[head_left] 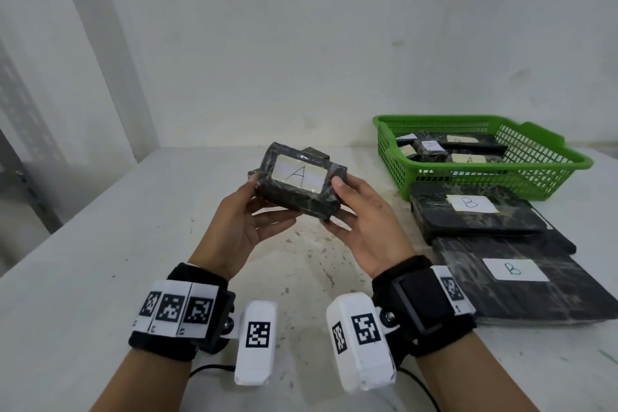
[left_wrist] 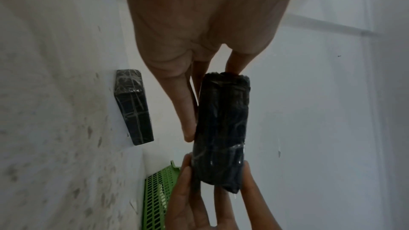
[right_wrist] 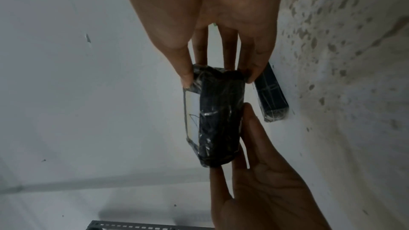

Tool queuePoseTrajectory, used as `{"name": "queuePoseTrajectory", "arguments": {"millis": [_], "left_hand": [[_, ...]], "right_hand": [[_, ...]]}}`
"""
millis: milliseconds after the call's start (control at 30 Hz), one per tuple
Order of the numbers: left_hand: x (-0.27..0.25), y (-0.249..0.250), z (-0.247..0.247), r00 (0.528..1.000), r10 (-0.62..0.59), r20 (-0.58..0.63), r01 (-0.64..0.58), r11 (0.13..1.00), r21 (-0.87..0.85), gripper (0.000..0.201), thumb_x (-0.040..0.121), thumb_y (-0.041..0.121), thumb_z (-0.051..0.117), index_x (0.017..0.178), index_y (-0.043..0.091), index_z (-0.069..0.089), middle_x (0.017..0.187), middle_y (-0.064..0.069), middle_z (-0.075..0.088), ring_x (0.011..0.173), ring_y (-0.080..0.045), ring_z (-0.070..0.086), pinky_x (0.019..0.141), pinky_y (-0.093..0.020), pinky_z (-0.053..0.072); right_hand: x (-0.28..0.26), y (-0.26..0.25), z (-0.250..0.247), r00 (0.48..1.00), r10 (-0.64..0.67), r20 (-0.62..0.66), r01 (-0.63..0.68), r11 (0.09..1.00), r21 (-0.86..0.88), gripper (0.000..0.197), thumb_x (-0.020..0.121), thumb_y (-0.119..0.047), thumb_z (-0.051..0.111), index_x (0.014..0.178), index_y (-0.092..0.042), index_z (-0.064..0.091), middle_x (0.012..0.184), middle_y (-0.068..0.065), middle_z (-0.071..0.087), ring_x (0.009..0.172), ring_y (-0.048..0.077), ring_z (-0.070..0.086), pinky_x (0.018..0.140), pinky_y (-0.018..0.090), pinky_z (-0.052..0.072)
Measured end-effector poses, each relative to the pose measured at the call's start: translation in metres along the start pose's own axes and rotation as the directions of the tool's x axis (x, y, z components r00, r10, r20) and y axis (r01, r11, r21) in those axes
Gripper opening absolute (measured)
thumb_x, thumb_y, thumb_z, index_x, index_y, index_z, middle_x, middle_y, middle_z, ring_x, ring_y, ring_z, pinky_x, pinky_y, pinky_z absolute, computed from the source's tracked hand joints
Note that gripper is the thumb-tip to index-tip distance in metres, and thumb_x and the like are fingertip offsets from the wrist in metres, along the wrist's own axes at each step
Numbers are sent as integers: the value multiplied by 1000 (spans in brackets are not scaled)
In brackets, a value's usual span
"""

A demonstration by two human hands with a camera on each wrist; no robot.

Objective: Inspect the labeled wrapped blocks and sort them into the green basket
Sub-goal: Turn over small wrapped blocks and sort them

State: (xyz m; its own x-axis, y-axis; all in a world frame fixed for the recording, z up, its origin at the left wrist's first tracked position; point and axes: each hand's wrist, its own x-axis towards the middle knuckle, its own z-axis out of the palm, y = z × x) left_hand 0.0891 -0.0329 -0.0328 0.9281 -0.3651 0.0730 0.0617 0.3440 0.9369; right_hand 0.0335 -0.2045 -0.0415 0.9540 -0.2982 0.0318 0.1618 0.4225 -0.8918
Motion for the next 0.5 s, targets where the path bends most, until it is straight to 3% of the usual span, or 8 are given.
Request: {"name": "queuePoseTrajectory", "arguments": {"millis": [133, 267, 367, 500], "left_hand": [[-2, 1, 0, 1000, -26, -12, 26, 1000, -16, 35, 105, 30, 35, 113, 11, 64, 100, -12, 74, 86, -34, 74, 69, -33, 62], [-6, 10, 11, 997, -54, 64, 49, 996, 69, 46, 91, 39, 45, 121, 8, 62, 109, -15, 74, 91, -37, 73, 72, -36, 62], [-10, 26, 21, 986, -71, 153, 50, 989, 140, 48, 84, 38, 50, 118, 6, 64, 109, -17, 73, 94, -41, 71, 74, -38, 62], [-4, 30, 46, 981, -104, 166, 62, 968, 241, 41, 83, 31, 58, 108, -1, 66, 100, -23, 72, 89, -42, 72, 74, -42, 62]], "right_hand": [[-4, -5, 3, 997, 45, -60, -44, 999, 17, 25, 91, -17, 67, 116, -12, 68, 84, 0, 71, 73, 18, 66, 63, 25, 54], [-8, -23, -4, 994, -7, -106, 1, 998, -57, 14, 92, -12, 65, 104, -13, 72, 80, 0, 72, 67, 15, 67, 62, 26, 53], [-14, -55, -17, 995, -57, -77, 45, 989, -139, 17, 90, -9, 67, 106, -9, 70, 77, 0, 73, 63, 12, 68, 58, 24, 54], [-16, -105, -52, 981, -134, -141, 94, 961, -262, 14, 88, -5, 68, 101, -3, 68, 67, -1, 70, 51, 7, 64, 50, 21, 53]]}}
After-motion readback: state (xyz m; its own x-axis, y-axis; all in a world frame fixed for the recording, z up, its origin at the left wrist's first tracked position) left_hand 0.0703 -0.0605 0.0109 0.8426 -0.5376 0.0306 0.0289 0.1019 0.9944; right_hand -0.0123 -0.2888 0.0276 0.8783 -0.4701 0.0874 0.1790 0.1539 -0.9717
